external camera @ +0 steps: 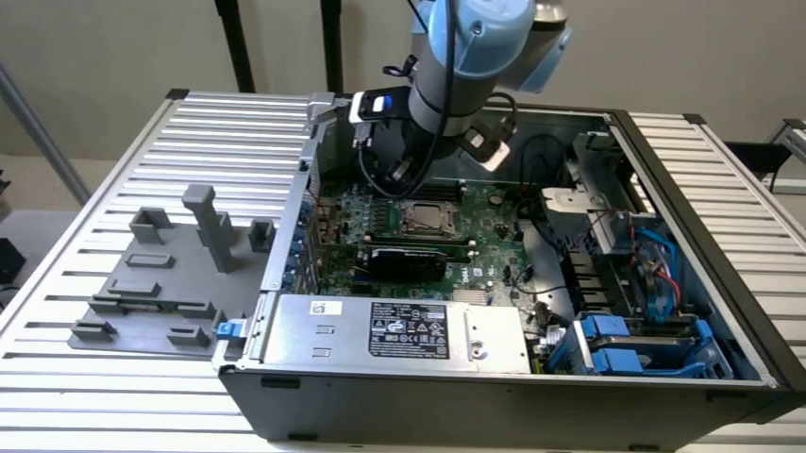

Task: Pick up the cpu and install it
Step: 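Install the first cpu locking lever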

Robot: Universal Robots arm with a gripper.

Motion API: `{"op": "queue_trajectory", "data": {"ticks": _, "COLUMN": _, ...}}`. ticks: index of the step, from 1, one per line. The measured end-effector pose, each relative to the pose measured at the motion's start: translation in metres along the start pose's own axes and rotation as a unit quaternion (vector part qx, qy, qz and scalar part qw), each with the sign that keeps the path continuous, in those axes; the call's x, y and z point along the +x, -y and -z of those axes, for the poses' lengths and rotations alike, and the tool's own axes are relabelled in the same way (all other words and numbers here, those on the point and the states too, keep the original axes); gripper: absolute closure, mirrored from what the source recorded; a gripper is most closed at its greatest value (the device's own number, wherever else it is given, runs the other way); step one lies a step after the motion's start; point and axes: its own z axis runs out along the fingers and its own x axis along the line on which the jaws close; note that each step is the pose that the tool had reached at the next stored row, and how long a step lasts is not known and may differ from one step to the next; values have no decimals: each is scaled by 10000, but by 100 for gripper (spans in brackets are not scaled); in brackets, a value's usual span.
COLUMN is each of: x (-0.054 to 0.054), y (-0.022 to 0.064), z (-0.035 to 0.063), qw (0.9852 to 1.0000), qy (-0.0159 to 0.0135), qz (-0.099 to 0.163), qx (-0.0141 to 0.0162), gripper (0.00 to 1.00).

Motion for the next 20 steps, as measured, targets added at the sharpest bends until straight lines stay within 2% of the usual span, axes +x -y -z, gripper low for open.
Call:
{"op": "queue_trajectory", "data": {"ticks": 6, "x": -28, "y": 26, "z": -79, "qw": 9999, "qy": 79, "qz": 4, "qx": -80, "gripper": 89}}
{"op": "queue_trajectory", "data": {"ticks": 11, "x": -31, "y": 32, "z": -131, "qw": 9997, "qy": 177, "qz": 37, "qx": -156, "gripper": 89}}
{"op": "queue_trajectory", "data": {"ticks": 13, "x": -19, "y": 39, "z": -163, "qw": 9996, "qy": 171, "qz": 76, "qx": -187, "gripper": 89}}
{"op": "queue_trajectory", "data": {"ticks": 16, "x": -37, "y": 65, "z": -209, "qw": 9995, "qy": 143, "qz": 124, "qx": -238, "gripper": 89}}
{"op": "queue_trajectory", "data": {"ticks": 20, "x": -72, "y": 96, "z": -269, "qw": 9994, "qy": 141, "qz": 170, "qx": -270, "gripper": 89}}
